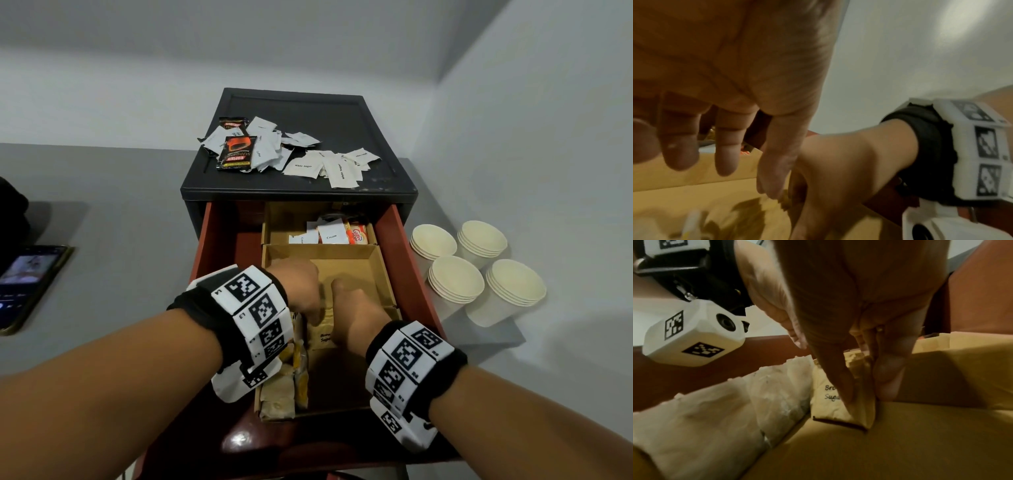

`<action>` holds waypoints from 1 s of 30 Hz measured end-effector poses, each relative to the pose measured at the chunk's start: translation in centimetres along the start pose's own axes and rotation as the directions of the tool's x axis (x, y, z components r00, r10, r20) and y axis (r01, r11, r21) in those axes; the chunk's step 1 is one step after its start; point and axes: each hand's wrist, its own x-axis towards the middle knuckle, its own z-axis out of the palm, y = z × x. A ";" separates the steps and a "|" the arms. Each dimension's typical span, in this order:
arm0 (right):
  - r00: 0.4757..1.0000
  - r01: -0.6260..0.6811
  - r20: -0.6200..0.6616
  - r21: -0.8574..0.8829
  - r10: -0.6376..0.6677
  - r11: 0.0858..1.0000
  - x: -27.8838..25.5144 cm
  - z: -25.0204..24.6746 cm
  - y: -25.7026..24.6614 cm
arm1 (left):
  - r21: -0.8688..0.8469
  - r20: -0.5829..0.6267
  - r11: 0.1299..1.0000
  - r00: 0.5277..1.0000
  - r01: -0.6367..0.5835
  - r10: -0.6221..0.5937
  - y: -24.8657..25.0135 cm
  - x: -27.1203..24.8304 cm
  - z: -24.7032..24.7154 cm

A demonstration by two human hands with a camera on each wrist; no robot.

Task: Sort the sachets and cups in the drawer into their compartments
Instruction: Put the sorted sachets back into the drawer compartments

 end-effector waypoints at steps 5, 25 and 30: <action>1.000 -0.029 0.003 -0.023 0.029 0.999 -0.7 -1.6 1.1 | 0.080 0.083 0.996 0.996 -0.033 0.027 0.6 1.2 0.7; 0.930 0.238 0.346 -0.300 -0.128 0.924 -1.0 -1.7 1.8 | 0.173 0.064 0.984 0.997 -0.052 0.041 -0.5 3.6 1.8; 0.875 0.269 0.468 -0.258 -0.124 0.928 -0.6 -1.6 1.9 | 0.139 0.074 0.990 0.997 -0.038 0.028 -0.3 3.6 1.9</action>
